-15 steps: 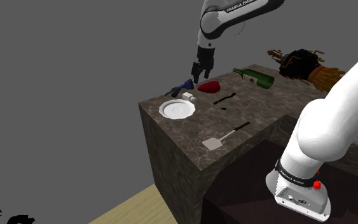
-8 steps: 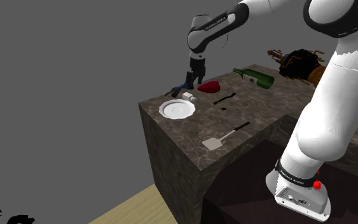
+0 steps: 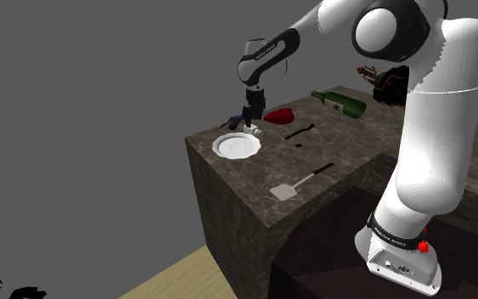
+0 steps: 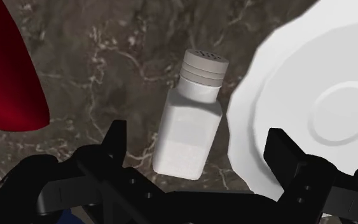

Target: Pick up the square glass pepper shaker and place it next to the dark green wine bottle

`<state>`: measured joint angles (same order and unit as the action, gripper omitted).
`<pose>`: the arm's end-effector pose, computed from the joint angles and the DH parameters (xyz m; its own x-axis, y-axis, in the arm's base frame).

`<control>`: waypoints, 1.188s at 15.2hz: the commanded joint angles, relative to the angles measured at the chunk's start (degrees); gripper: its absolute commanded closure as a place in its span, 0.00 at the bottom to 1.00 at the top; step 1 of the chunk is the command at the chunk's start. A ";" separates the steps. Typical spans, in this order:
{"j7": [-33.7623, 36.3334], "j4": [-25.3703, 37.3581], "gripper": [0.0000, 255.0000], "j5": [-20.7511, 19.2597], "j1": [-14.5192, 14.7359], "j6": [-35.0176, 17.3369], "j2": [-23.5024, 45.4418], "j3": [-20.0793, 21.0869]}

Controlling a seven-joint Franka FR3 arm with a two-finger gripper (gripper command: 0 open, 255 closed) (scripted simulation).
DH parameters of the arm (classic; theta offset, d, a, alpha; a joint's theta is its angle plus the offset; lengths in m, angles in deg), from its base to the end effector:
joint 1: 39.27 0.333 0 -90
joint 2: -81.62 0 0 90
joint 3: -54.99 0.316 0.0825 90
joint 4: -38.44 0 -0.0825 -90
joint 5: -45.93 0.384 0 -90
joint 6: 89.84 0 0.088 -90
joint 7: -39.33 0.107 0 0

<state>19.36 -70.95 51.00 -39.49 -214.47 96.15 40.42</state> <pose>0.5953 -0.1462 0.3711 0.9985 0.0493 0.0239 0.0493 -0.9988 -0.0027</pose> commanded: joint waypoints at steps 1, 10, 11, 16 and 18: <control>-0.36 -0.37 0.00 0.31 -0.15 -1.33 1.01 0.07; -0.82 -1.53 0.00 1.01 -0.32 -4.31 2.89 0.32; -0.82 -1.53 0.00 1.01 -0.32 -4.31 2.89 0.32; -0.82 -1.51 1.00 1.01 -0.32 -4.29 2.89 0.32; -0.81 -1.54 1.00 1.00 -0.32 -4.29 2.86 0.32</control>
<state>18.55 -72.42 52.03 -39.76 -218.77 98.97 40.79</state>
